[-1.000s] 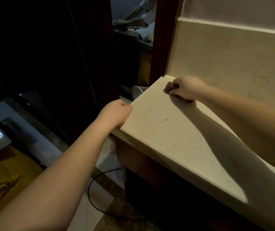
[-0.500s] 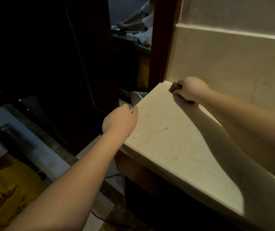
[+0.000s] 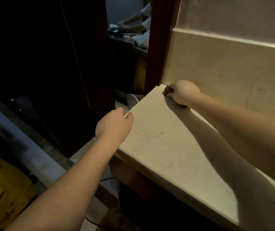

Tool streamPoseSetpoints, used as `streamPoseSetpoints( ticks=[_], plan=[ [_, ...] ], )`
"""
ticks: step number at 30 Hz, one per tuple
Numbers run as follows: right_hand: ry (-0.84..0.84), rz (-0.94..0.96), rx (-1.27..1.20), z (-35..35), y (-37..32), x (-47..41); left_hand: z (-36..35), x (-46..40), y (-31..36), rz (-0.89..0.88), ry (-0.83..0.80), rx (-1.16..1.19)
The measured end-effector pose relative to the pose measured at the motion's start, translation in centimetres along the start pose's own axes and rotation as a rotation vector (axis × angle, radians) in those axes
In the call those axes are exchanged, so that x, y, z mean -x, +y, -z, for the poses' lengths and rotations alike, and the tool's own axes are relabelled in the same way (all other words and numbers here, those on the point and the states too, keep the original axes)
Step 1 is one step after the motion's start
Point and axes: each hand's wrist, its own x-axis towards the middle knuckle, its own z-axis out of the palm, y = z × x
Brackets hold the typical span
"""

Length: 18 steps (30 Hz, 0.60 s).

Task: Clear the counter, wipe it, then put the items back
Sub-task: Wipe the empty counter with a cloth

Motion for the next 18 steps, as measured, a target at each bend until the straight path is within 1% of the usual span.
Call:
streamPoseSetpoints(
  ticks=[2,5,8,10,13,16,18],
  plan=[
    [-0.028,0.062,0.087,0.1,0.6,0.6,0.0,-0.1,0.0,0.000,-0.003,0.004],
    [-0.073,0.015,0.132,0.9,2.5,0.5,-0.1,-0.1,0.1,-0.001,-0.004,0.008],
    [-0.045,-0.052,0.052,1.0,1.7,-0.7,0.0,-0.1,0.2,-0.002,-0.006,-0.005],
    [-0.003,-0.037,-0.011,0.4,0.3,-1.7,0.0,0.0,0.2,0.007,-0.004,-0.009],
    [0.006,0.065,-0.012,-0.1,-0.9,-1.7,0.1,-0.1,0.2,0.016,0.004,-0.015],
    [-0.064,0.241,0.048,0.8,0.0,0.6,-0.1,-0.1,0.2,0.020,0.004,-0.009],
    [-0.124,0.244,0.074,1.1,1.7,1.2,-0.1,-0.1,0.2,0.023,0.004,-0.012]
  ],
)
